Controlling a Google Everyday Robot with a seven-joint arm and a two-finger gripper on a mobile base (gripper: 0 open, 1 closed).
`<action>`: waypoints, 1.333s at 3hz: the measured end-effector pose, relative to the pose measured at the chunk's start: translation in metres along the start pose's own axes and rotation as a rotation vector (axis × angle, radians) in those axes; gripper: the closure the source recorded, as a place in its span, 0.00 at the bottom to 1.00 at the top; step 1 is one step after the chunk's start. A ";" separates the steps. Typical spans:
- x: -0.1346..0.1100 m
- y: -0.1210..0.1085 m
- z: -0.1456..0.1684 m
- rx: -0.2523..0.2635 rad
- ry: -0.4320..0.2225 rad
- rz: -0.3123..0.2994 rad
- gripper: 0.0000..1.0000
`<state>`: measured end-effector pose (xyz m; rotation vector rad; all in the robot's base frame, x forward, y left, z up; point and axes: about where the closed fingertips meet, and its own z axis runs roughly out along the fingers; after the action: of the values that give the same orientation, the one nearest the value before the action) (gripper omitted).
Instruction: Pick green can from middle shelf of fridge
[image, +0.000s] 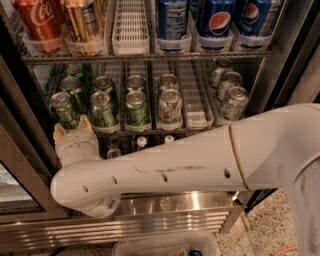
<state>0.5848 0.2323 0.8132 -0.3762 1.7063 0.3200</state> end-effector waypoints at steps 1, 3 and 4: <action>-0.003 -0.003 0.003 0.012 -0.008 0.000 0.41; -0.010 -0.016 0.017 0.065 -0.040 0.006 0.42; -0.009 -0.016 0.020 0.070 -0.040 0.010 0.43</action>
Offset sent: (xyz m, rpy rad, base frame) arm 0.0286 -0.0100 0.0141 0.0124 -0.0617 -0.0827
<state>0.6109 0.2265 0.8189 -0.3086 1.6762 0.2726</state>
